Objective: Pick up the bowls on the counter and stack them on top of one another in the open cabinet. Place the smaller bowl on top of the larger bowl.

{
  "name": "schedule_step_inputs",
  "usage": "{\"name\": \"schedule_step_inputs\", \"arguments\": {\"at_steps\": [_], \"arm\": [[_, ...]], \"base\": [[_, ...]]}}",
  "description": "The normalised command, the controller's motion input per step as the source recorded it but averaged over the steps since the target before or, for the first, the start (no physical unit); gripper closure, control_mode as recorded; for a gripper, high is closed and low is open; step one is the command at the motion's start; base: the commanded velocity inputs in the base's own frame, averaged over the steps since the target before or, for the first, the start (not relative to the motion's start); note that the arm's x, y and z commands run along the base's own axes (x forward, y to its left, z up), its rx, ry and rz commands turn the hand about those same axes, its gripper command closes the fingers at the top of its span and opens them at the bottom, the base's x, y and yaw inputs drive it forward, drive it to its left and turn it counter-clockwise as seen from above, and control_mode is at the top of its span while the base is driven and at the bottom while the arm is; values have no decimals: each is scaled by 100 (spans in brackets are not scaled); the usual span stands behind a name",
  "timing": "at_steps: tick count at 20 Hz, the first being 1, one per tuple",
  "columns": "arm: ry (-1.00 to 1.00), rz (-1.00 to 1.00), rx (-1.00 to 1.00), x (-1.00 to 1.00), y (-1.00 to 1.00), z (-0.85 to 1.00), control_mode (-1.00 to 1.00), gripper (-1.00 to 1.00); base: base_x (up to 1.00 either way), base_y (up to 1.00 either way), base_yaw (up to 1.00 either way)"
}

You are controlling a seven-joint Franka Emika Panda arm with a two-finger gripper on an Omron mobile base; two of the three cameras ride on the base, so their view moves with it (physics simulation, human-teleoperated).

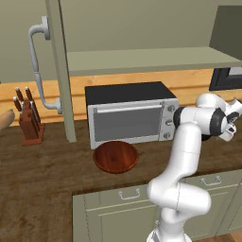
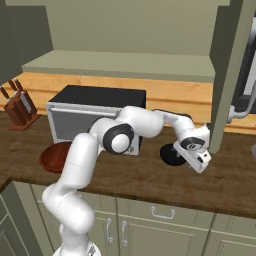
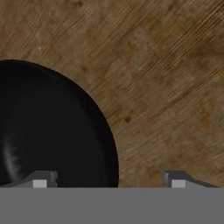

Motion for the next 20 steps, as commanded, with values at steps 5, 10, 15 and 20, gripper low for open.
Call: {"name": "schedule_step_inputs", "arguments": {"at_steps": [5, 10, 15, 20], "arm": [[0, -3, 0, 8, 2, -16, -100, 100], [0, -1, 0, 0, 3, 0, -100, 100], [-1, -3, 0, -2, 6, 0, -100, 100], [-21, -11, 0, -69, 17, 41, -100, 100]], "base": [[0, 0, 0], [0, 0, 0], [0, 0, 0], [0, 0, 0]]}}
